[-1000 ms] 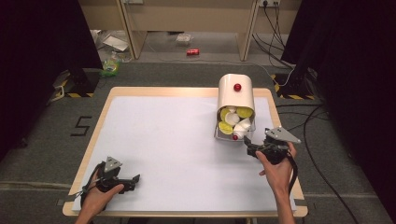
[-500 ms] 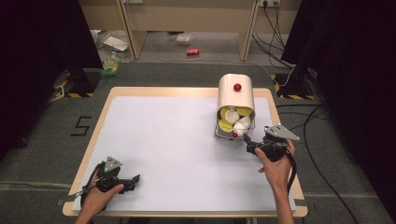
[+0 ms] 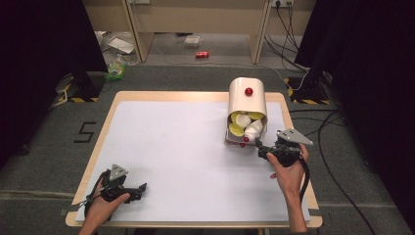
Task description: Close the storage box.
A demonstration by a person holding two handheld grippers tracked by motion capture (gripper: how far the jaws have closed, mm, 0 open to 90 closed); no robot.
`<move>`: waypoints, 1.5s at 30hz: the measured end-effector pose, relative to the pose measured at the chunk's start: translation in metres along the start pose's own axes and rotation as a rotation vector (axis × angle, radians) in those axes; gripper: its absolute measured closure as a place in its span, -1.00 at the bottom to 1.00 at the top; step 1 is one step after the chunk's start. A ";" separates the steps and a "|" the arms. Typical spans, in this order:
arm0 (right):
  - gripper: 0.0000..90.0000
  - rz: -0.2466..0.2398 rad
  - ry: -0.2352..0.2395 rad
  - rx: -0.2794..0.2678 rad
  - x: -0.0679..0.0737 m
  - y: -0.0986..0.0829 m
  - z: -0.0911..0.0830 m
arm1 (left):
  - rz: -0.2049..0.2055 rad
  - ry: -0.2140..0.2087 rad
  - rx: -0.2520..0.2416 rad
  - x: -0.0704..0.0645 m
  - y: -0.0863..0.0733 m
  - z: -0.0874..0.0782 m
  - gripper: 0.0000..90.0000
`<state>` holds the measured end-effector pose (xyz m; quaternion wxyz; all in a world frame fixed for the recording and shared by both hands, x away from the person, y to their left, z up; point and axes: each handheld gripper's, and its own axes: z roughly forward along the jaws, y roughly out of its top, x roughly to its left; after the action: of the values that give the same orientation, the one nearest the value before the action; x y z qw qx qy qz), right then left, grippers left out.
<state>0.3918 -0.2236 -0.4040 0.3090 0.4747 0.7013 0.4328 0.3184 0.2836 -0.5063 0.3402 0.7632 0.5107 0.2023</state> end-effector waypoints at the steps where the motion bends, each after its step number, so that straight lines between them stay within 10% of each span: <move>1: -0.67 0.000 -0.001 0.000 0.000 0.000 0.000 | 0.000 0.000 0.000 0.000 0.000 0.000 -1.00; 45: -0.67 0.022 -0.031 -0.016 -0.006 0.008 0.021 | 0.000 0.000 0.000 0.000 0.000 0.000 -1.00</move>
<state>0.4150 -0.2217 -0.4058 0.3187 0.4864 0.6879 0.4344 0.3185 0.2836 -0.5063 0.3401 0.7633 0.5107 0.2024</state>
